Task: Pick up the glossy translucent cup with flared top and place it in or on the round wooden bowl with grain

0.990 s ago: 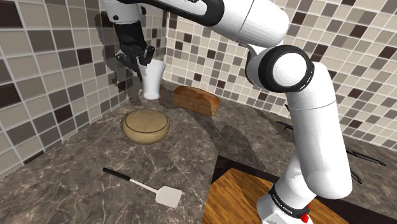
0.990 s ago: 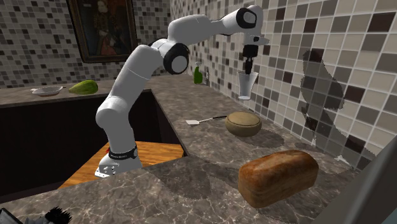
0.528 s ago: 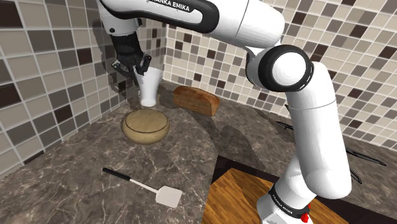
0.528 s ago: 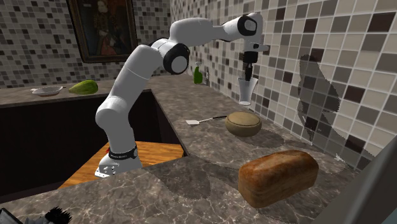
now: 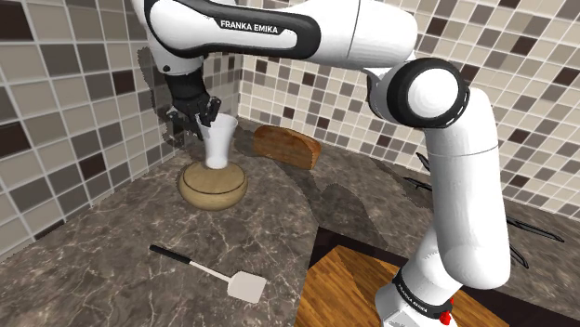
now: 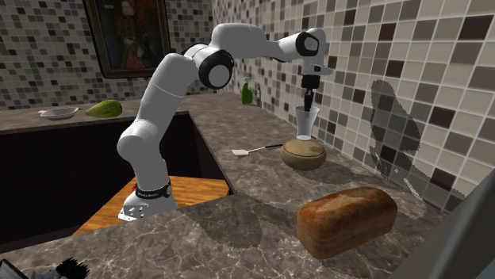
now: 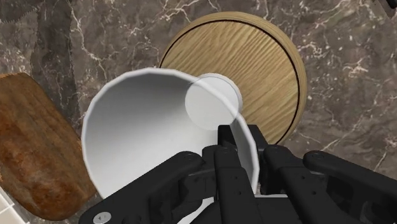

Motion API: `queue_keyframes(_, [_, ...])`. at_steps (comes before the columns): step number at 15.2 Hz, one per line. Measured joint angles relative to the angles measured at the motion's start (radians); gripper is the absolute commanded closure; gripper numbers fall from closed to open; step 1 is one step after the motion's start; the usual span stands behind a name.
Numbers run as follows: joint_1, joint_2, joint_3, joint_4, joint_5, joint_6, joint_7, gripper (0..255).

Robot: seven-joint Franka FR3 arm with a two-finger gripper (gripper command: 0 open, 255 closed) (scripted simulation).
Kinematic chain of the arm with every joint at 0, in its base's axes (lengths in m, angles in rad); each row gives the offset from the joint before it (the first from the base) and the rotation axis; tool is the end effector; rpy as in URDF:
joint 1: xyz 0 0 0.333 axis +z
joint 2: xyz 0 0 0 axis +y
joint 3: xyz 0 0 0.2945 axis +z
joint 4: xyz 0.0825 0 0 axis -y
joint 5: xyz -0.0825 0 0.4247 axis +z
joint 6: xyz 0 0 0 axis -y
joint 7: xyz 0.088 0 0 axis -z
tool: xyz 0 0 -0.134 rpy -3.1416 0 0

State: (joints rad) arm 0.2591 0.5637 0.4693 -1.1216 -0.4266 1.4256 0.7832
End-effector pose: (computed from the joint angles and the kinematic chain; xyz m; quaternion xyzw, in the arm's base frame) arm 0.6110 0.3627 0.4492 0.9890 -0.0551 -0.0161 0.1365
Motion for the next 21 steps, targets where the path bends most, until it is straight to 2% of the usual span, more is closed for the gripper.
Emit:
queue_keyframes(6, [-0.02, -0.008, 0.001, -0.092, 0.003, 0.081, 0.017, 255])
queue_keyframes(12, [-0.021, -0.006, 0.0, -0.102, 0.002, 0.092, 0.021, 255])
queue_keyframes(13, [-0.021, -0.006, 0.0, -0.102, 0.002, 0.092, 0.021, 0])
queue_keyframes(19, [-0.021, -0.006, 0.0, -0.103, 0.002, 0.093, 0.021, 0])
queue_keyframes(21, [-0.005, 0.006, 0.0, -0.042, -0.001, 0.047, 0.014, 0])
